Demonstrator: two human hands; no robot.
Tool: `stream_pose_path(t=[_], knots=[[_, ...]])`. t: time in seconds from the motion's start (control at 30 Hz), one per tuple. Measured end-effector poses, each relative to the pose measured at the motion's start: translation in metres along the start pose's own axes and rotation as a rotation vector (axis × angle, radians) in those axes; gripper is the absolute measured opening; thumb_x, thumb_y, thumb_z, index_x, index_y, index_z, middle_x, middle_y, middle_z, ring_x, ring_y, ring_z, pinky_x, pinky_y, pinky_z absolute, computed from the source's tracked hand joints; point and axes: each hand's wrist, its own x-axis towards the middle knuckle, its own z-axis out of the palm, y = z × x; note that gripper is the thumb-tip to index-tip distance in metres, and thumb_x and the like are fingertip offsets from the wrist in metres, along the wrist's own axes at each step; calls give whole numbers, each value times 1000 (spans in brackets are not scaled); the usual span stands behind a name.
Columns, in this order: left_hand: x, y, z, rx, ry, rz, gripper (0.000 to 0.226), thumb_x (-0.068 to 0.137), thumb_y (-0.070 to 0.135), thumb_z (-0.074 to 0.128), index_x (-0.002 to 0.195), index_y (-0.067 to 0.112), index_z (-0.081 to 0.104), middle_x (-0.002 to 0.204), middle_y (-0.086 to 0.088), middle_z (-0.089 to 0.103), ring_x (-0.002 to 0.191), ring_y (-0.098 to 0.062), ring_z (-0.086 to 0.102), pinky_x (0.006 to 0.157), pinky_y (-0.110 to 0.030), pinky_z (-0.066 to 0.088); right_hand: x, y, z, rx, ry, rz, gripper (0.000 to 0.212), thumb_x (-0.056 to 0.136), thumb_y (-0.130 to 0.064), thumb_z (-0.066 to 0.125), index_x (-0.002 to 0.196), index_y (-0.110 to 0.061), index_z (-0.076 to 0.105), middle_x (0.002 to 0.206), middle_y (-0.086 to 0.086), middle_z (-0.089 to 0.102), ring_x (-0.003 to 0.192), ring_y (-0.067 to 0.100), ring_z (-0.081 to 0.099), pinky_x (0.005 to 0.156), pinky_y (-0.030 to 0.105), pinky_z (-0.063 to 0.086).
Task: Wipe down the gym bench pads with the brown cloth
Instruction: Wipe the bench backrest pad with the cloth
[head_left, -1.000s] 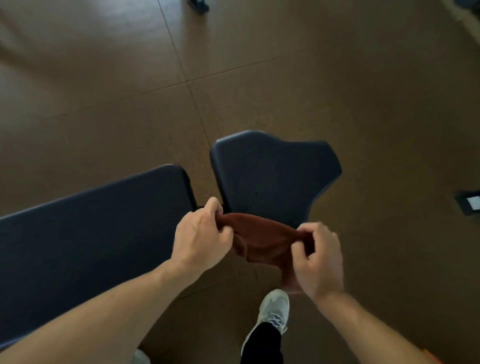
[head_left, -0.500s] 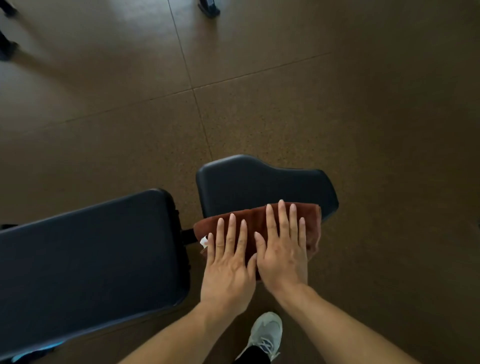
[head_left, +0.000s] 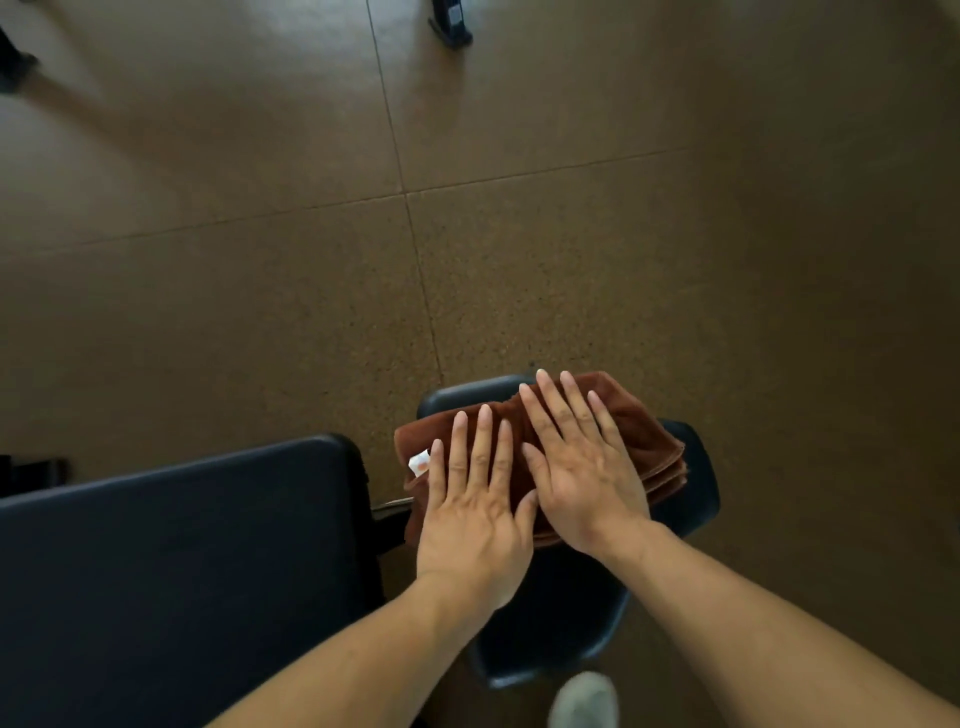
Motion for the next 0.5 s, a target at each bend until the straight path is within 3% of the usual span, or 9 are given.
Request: stream_pose_path(t=[0.13, 0.23, 0.37, 0.5], knots=[[25, 0, -16, 42, 2, -43, 73, 104, 57, 6, 157, 18, -27, 160, -1, -43, 144, -19, -46, 124, -49, -19, 29, 5, -17, 106, -58, 27, 58, 109, -46, 11, 162, -31, -8, 173, -9, -8, 158, 7, -11, 129, 34, -1], [48, 0, -26, 10, 9, -81, 73, 105, 58, 13, 160, 22, -18, 168, 1, -29, 149, -17, -37, 124, -46, -18, 49, 12, -37, 268, -153, 116, 58, 110, -51, 15, 165, -34, 9, 171, -7, 22, 154, 16, 29, 121, 39, 26], [80, 0, -45, 0, -37, -137, 74, 102, 63, 19, 164, 26, 4, 173, 4, 1, 157, -16, -15, 126, -47, -11, 67, 28, -50, 299, -260, 171, 59, 109, -55, 12, 162, -34, 27, 150, 4, 57, 135, 31, 55, 109, 48, 38], [78, 30, -38, 39, -19, -130, 72, 103, 62, 16, 164, 25, 4, 173, 1, -5, 156, -20, -20, 125, -48, -14, 50, 58, -52, 240, -258, 116, 54, 110, -50, 14, 146, -32, 50, 124, 4, 72, 116, 30, 66, 96, 45, 44]])
